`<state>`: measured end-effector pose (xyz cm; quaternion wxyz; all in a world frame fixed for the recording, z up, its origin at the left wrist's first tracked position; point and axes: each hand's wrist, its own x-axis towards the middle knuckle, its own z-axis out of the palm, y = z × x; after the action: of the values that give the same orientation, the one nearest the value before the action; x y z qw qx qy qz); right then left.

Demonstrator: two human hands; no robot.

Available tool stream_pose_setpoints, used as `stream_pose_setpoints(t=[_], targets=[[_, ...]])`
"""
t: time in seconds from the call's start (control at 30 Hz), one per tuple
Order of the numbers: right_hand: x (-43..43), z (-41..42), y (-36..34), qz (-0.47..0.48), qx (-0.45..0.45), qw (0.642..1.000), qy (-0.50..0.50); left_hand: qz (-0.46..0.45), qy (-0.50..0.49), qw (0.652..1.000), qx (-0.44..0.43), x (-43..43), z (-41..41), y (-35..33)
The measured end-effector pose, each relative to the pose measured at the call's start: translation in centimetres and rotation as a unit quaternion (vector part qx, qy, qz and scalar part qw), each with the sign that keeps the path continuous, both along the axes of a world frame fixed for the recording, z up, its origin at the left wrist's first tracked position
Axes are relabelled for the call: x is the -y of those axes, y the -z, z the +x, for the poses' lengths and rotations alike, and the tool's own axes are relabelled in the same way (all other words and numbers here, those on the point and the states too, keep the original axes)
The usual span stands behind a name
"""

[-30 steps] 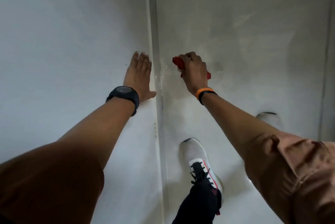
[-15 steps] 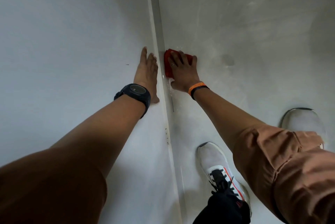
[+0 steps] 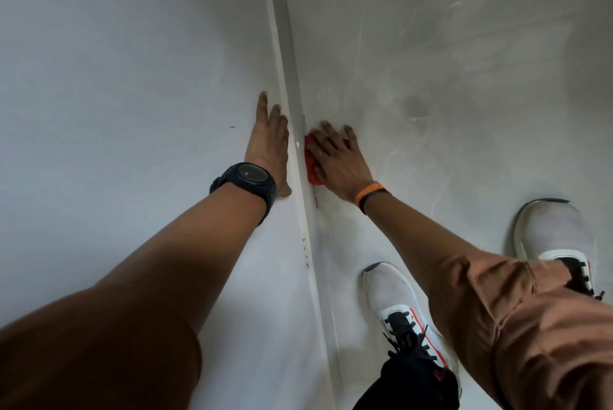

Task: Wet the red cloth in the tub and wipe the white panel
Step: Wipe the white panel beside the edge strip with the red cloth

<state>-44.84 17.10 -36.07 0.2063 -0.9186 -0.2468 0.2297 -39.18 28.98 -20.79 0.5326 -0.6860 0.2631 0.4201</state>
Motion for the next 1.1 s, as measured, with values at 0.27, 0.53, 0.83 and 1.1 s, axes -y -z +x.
stream_pose_setpoints(t=[0.27,0.53,0.83,1.1], targets=[[0.5,-2.9,1.0,-0.027,0.063,0.996,-0.055,0.010,0.005,1.000,0.000,0.1,0.0,0.2],[-1.8,6.7,0.9,-0.009,0.056,0.998,0.028,0.020,0.001,1.000,-0.011,0.5,-0.1,0.1],[0.4,-5.7,1.0,-0.020,0.054,0.997,-0.055,0.035,-0.003,0.999,-0.014,1.0,-0.2,0.2],[-2.2,5.3,0.9,-0.017,0.045,0.998,0.047,0.035,-0.002,0.999,-0.008,1.2,-0.9,0.6]])
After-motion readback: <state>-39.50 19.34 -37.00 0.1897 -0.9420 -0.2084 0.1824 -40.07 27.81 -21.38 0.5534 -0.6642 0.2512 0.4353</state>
